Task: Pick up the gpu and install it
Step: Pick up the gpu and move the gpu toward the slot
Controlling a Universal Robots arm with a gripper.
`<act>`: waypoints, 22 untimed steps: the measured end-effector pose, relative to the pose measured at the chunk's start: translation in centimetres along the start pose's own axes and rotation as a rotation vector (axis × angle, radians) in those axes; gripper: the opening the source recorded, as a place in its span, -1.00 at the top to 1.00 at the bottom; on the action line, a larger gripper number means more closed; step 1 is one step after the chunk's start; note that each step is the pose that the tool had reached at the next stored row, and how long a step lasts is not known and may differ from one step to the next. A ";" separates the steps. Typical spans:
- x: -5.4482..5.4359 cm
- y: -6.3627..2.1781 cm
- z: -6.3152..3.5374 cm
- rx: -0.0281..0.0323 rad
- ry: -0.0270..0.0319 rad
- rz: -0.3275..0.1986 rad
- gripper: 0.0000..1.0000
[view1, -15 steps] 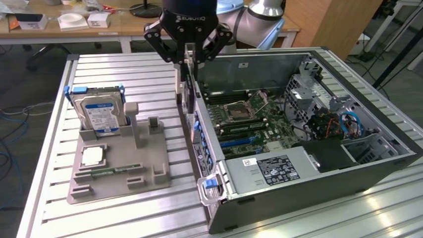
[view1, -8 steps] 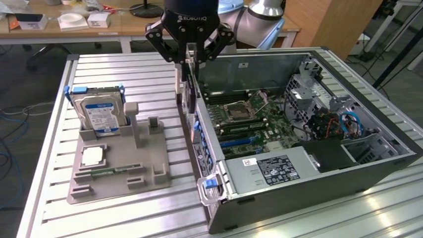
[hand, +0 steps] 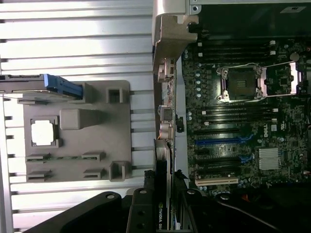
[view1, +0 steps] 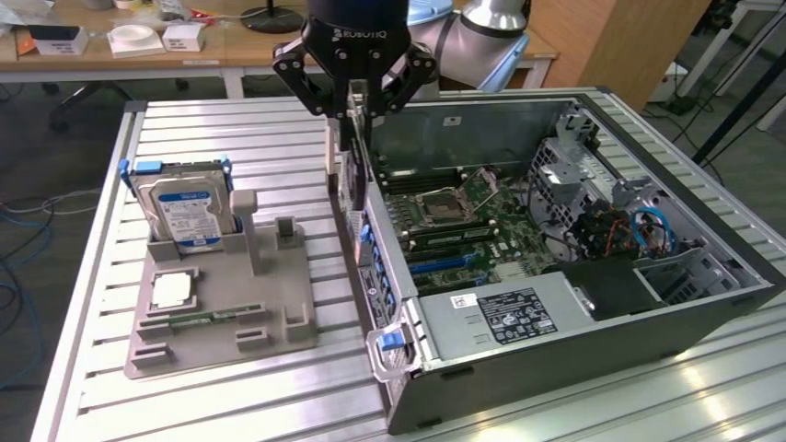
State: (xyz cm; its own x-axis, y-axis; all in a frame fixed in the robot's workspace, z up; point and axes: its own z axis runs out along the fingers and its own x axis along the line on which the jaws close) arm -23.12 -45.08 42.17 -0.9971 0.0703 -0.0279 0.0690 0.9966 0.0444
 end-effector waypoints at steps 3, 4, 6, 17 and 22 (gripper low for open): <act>-0.1 0.02 0.01 0.0000 -0.0001 0.000 0.47; -0.1 0.02 0.00 0.0001 0.0000 0.000 0.47; -0.2 0.03 0.00 0.0001 0.0000 0.000 0.47; -0.5 0.05 0.02 0.0000 0.0000 0.000 0.47; -0.6 0.07 0.02 0.0000 0.0000 0.000 0.47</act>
State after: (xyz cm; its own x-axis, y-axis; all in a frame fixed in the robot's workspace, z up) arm -22.49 -45.05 42.16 -0.9971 0.0703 -0.0279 0.0690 0.9966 0.0444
